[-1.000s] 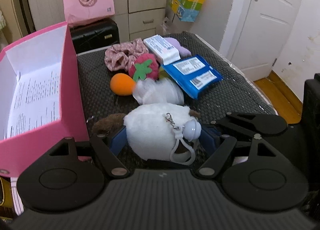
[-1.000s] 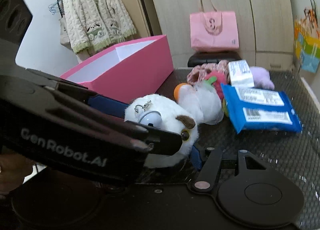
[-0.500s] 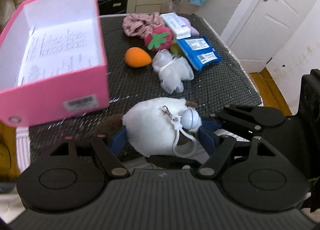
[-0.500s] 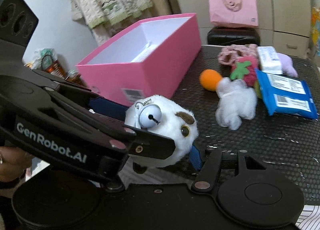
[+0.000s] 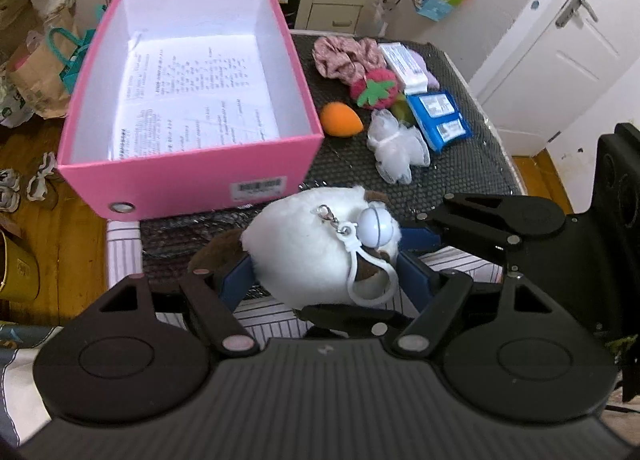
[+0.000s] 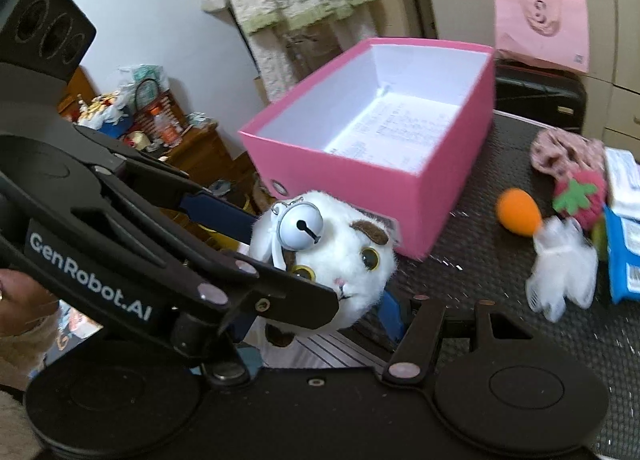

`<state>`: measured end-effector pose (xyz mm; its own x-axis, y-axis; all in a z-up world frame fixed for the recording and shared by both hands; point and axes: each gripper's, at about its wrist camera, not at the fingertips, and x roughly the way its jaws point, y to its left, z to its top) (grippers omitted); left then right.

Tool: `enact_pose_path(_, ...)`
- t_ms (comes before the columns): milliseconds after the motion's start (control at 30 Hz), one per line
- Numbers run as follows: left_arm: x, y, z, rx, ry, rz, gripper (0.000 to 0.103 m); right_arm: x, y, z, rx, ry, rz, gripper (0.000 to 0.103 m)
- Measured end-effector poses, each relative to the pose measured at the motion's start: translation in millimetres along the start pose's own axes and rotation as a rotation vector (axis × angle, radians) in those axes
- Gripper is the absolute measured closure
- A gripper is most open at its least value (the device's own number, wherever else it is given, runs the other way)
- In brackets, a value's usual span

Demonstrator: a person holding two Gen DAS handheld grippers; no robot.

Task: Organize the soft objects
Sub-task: 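Carry the hamster over the pink box and open the left gripper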

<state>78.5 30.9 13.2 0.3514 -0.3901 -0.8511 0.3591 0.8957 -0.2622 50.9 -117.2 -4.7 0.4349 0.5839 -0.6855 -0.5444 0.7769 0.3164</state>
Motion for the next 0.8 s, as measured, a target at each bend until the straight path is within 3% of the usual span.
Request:
enact_pose_path(333, -23.5, 30.2, 32.5, -0.031, -0.110, -0.023, 0.027, 10.6, -1.1, 56.9, -0.051, -0.047, 0.004, 0.037)
enact_pose_path(500, -27.3, 48.6, 60.3, -0.051, -0.190, -0.054, 0.027, 13.2, -9.5, 88.6, -0.092, -0.111, -0.024, 0.037)
enact_pose_path(633, -19.3, 64.7, 87.4, -0.078, -0.238, -0.089, 0.027, 17.2, -23.0, 116.7, -0.126, -0.161, -0.039, 0.037)
enact_pose_path(800, 11.0, 85.3, 132.9, -0.128, -0.241, -0.133, 0.027, 36.9, -49.0, 150.0, -0.179, -0.202, -0.089, 0.037)
